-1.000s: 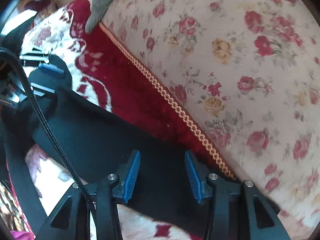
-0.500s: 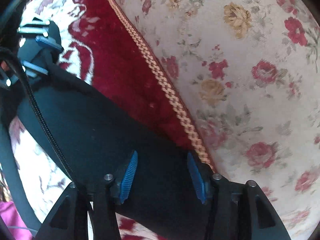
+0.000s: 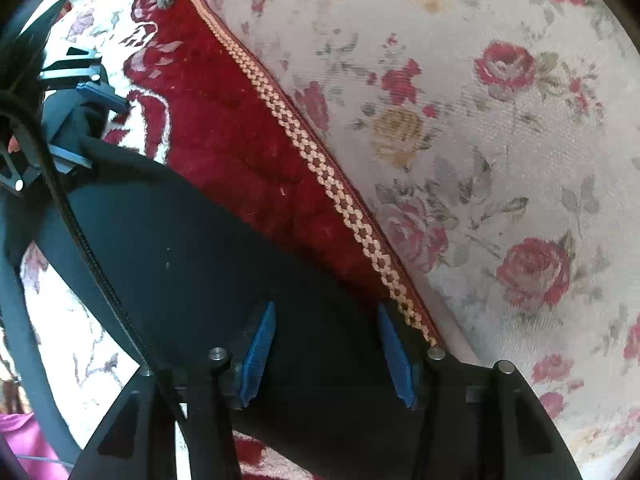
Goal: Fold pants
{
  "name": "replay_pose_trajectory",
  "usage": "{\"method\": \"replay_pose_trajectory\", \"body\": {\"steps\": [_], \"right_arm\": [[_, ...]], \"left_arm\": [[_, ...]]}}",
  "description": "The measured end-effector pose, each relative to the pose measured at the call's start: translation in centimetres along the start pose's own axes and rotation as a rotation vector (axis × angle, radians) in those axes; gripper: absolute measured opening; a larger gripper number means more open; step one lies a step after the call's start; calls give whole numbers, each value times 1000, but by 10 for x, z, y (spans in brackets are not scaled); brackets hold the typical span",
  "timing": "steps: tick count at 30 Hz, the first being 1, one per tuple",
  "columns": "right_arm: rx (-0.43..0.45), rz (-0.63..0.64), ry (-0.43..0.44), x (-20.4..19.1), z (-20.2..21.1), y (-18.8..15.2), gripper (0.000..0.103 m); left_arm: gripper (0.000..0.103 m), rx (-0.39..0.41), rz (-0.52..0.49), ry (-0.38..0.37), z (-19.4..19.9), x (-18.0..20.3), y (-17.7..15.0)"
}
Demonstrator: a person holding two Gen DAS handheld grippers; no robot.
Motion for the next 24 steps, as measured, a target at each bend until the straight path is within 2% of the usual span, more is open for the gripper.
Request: {"method": "replay_pose_trajectory", "body": {"steps": [1,3,6,15,16,21,24], "right_arm": [[7,2,-17,-6,0,-3,30],[17,16,-89,-15,2,-11,17],[27,-2,-153,-21,7,-23,6],[163,-113,-184,-53,59,-83,5],[181,-126,-184,-67,68,-102,5],[252,-153,-201,-114,93,-145,5],[277,-162,-174,-151,97,-149,5]], "left_arm": [[23,17,-8,10,2,7,-3],[15,45,-16,56,6,17,-7],[11,77,13,87,13,26,-15],[9,218,70,90,63,50,-56],[8,232,71,94,69,55,-63],[8,290,94,91,87,77,-105],[8,306,111,88,94,92,-130]]}}
Point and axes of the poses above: each gripper's, at about its wrist camera, not at the fingertips, and z roughly against the way its jaws point, x to its right, y to its top, the point moved 2 cm from there along -z, roughly the way its jaws point, and after that the axes turned 14 degrees about -x, right-handed, at the moved point
